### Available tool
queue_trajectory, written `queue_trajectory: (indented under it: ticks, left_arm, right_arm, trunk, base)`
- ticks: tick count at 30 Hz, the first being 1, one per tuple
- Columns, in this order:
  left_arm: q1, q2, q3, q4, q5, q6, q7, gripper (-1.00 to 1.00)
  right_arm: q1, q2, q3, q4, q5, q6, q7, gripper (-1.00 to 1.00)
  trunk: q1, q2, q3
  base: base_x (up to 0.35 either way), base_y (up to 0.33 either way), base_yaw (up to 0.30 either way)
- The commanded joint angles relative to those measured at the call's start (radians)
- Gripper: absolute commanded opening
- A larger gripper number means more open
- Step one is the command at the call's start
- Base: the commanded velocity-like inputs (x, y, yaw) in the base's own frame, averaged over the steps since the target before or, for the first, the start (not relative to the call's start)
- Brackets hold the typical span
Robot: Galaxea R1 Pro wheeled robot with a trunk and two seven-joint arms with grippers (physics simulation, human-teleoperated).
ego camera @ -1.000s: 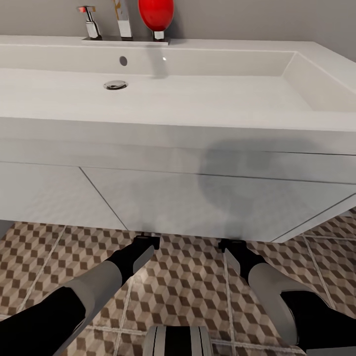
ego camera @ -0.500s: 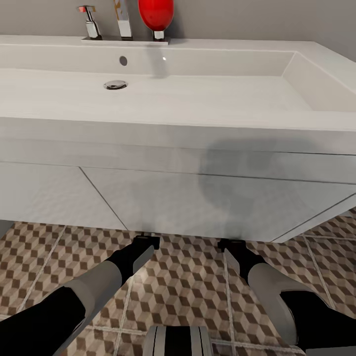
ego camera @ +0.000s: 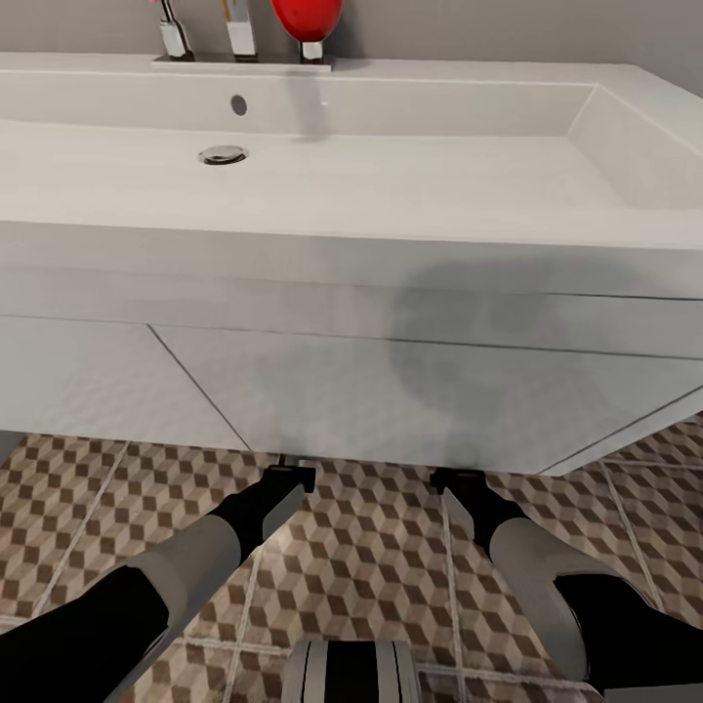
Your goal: Take the four mousetraps from the cabinet in the bathroom and place them on the bathroom floor. Make sure all four end up on the same floor surface, and ensure that at least two of them are either under or directly next to the same bathroom sink.
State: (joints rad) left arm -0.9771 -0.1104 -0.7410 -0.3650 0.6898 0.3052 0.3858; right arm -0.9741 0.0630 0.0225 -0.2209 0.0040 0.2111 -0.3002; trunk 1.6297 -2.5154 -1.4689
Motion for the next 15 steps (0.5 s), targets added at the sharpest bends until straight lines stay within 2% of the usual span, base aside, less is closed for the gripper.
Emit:
queue_trajectory:
  ticks: [1, 15]
  left_arm:
    - [0.000, 0.000, 0.000, 0.000, -0.003, 0.001, -0.001, -1.00]
    - [0.000, 0.000, 0.000, -0.001, -0.004, 0.002, -0.001, -1.00]
  right_arm:
    - [0.000, 0.000, 0.000, 0.000, -0.002, -0.001, 0.001, -1.00]
    - [0.000, -0.001, -0.001, 0.000, -0.004, -0.002, 0.001, -1.00]
  trunk:
    - [0.000, 0.000, -0.002]
    - [0.000, 0.000, -0.024]
  base:
    - [0.000, 0.000, 0.000]
    - [0.000, 0.000, 0.000]
